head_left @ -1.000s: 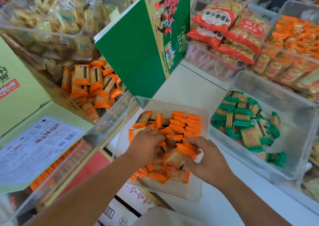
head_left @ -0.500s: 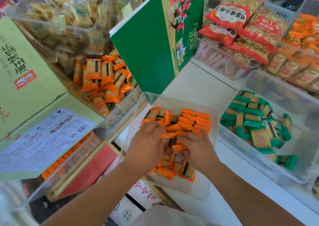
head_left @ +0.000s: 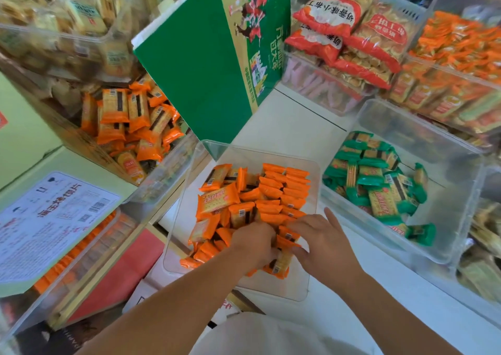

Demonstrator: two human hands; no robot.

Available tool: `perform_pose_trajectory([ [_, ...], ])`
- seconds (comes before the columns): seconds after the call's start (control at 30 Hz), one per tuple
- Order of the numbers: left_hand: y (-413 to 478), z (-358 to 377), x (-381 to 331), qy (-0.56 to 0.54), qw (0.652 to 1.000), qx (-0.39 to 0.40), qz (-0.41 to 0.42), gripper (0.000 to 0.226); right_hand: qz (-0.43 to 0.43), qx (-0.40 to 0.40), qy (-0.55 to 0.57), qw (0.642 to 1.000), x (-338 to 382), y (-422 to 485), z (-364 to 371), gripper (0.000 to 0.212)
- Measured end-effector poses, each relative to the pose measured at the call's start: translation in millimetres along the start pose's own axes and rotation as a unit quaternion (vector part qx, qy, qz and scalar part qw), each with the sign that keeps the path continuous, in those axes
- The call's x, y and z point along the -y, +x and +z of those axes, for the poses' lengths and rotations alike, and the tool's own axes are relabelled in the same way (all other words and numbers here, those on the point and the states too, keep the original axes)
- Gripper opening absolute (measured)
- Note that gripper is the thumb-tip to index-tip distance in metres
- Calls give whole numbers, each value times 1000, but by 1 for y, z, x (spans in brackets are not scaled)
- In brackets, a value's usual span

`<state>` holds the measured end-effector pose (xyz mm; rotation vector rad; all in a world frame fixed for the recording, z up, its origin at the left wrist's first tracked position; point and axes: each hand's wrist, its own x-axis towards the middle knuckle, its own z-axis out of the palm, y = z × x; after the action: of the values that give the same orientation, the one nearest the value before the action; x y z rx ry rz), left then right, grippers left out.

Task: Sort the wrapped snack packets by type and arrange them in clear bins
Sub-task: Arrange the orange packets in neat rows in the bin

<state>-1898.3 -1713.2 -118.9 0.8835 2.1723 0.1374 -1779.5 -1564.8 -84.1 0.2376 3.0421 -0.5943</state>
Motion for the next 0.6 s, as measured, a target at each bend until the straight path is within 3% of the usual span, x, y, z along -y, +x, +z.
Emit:
perform_pose_trajectory([
  [0.1,-1,8,13,-86,995,-35,29,24,0,14,-47,999,1,1,6,51],
  [0.2,-8,7,20,-227,970,-60,70,8,-10,21,-93,995,1,4,15,44],
  [0.23,-10,5,22,-224,970,-56,76,6,-10,18,-96,995,2,6,17,40],
  [0.27,-8,3,26,-195,976,-48,86,9,-8,10,-91,996,2,7,19,36],
  [0.33,-1,0,33,-37,995,10,94,21,2,-11,-70,997,0,8,21,34],
  [0.4,4,-4,29,114,983,92,106,31,11,-23,-57,998,-1,11,20,37],
  [0.5,6,-14,11,168,962,181,118,39,18,-26,-51,998,-3,12,19,43],
  [0.6,6,-17,8,164,956,207,124,45,8,-27,-48,998,-7,10,20,38],
])
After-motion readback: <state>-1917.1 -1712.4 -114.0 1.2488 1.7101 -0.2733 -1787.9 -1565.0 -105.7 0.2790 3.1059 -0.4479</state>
